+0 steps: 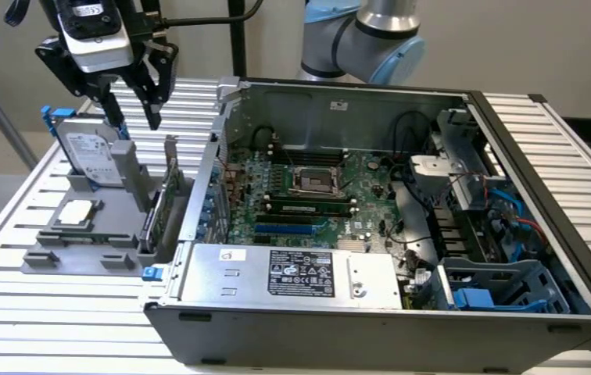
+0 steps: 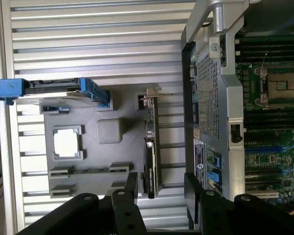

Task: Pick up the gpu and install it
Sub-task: 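Pick up the gpu and move the gpu toward the slot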

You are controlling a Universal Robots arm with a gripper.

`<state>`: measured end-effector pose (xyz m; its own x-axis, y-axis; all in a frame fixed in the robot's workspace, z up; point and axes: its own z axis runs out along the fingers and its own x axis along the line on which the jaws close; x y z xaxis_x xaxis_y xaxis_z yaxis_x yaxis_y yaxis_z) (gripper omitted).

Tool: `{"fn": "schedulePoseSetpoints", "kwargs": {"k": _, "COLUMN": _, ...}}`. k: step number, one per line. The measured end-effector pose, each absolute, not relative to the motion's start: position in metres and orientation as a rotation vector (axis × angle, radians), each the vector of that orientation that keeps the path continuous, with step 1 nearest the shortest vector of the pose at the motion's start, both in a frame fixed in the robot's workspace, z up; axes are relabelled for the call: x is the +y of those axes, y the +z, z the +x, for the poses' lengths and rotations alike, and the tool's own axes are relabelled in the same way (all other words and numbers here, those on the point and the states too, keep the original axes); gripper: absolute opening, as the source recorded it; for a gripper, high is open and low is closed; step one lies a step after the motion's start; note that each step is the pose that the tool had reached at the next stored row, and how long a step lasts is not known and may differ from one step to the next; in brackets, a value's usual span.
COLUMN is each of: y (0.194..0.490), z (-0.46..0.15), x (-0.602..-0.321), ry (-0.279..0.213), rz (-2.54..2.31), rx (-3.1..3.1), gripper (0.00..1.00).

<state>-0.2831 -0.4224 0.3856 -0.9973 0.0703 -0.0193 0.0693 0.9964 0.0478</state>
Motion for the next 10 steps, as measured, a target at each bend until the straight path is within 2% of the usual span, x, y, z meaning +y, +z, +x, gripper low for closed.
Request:
{"fn": "schedulePoseSetpoints", "kwargs": {"k": 1, "y": 0.385, "z": -0.283, "x": -0.422, "ry": 0.073, "rz": 0.109, "rx": 3.118, "gripper": 0.54}}
{"fn": "schedulePoseSetpoints", "kwargs": {"k": 10, "y": 0.37, "z": -0.284, "x": -0.423, "ry": 0.058, "rz": 0.109, "rx": 3.118, "gripper": 0.54}}
